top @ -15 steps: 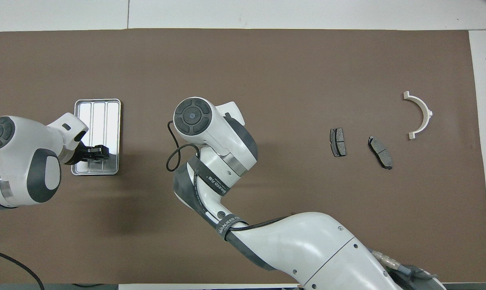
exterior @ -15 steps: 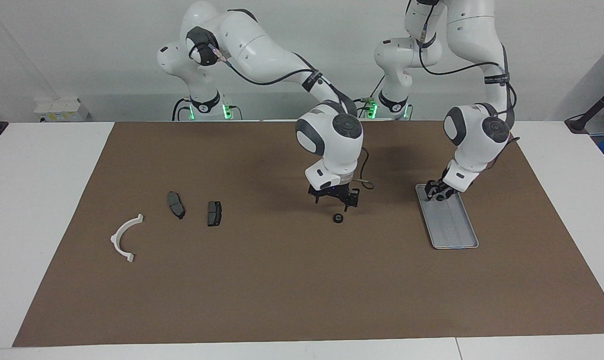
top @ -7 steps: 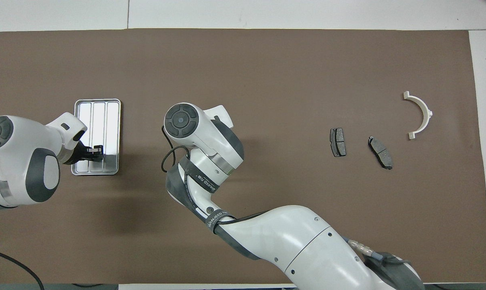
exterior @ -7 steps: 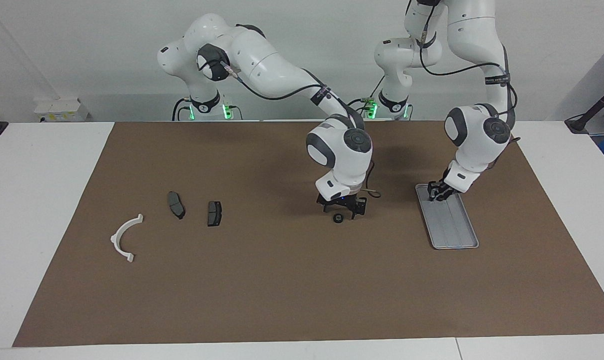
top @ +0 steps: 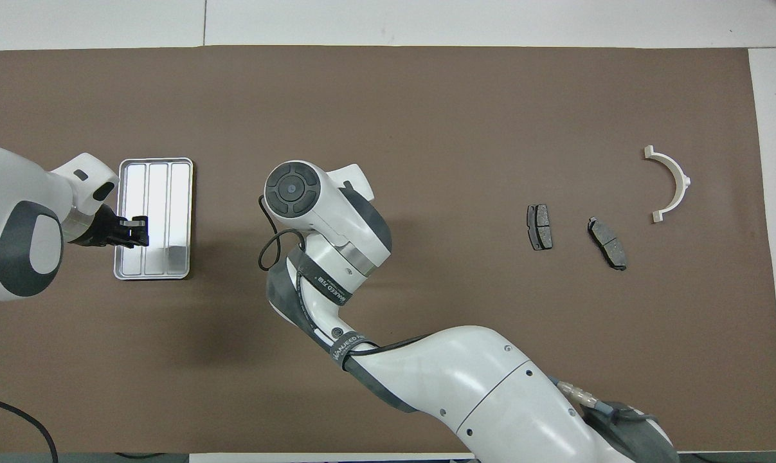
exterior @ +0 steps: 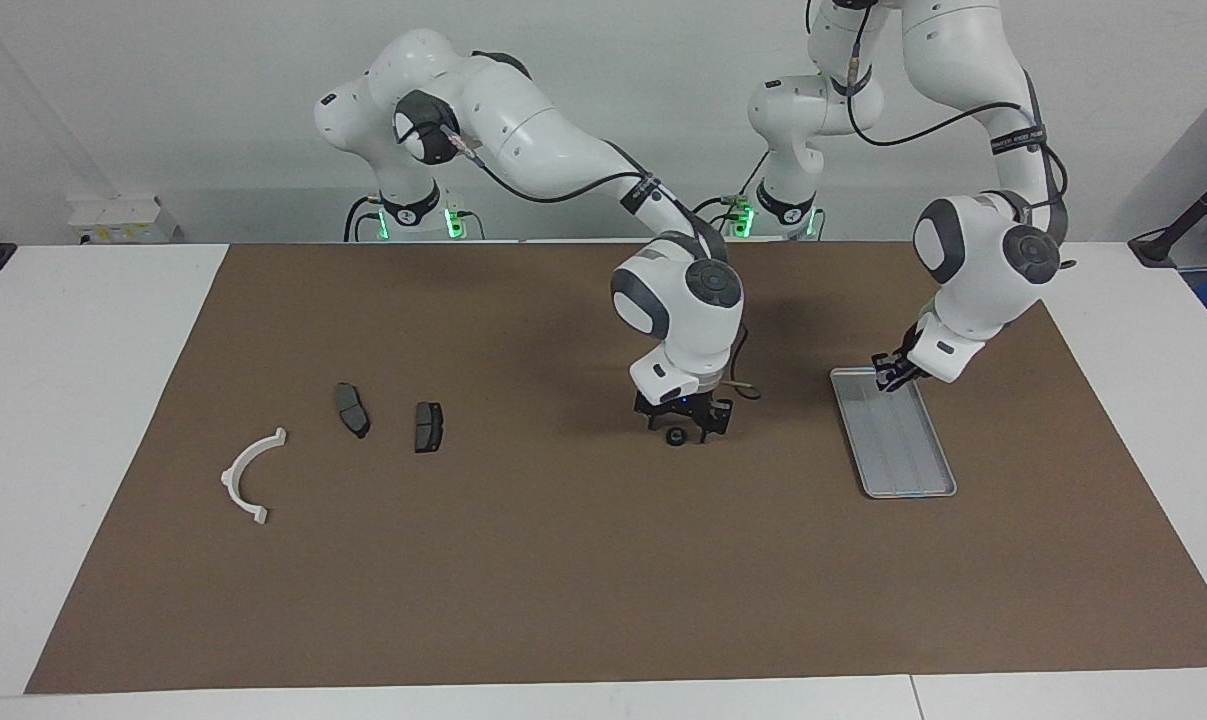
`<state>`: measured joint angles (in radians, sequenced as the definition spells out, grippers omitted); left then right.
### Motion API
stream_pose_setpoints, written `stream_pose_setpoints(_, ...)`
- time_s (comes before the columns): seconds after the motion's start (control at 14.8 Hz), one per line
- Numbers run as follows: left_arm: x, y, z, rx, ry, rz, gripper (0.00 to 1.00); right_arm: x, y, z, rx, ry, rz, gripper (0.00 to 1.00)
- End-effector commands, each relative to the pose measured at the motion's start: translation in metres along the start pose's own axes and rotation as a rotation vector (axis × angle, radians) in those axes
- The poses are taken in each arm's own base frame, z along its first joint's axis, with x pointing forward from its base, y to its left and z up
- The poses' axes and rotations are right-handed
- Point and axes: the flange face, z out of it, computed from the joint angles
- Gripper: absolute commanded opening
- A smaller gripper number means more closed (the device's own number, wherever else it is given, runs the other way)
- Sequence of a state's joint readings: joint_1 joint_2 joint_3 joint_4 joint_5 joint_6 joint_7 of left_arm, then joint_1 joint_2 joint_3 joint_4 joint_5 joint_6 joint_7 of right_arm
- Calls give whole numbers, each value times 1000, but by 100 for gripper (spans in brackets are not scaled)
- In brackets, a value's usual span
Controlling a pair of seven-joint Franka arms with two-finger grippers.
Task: Place bearing gear from tray to pile
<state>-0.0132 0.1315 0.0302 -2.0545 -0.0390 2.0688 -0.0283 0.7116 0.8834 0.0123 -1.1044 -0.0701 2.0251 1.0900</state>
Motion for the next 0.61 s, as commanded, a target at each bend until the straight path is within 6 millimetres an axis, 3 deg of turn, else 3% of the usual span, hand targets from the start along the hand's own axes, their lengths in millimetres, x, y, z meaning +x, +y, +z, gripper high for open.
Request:
stream_pose_setpoints(0.0,1,8,-19,3,-20,-49,2,5,-2,2,13,11,13,77)
stream_pose_setpoints(0.2,0,12,-27,3,-18,-65,2,5,-4,-1,29,13,14,62)
stream_pose_setpoints(0.41,-1,23,-26,5,-20,-80,2,5,-3,0,29,10,17,24)
stream_pose_setpoints(0.47,-1,23,-26,5,-20,-82,2,5,-3,0,28,11,15,7)
stream_pose_setpoints(0.54,-1,23,-26,5,-19,-83,2,6,-2,0,27,11,16,0)
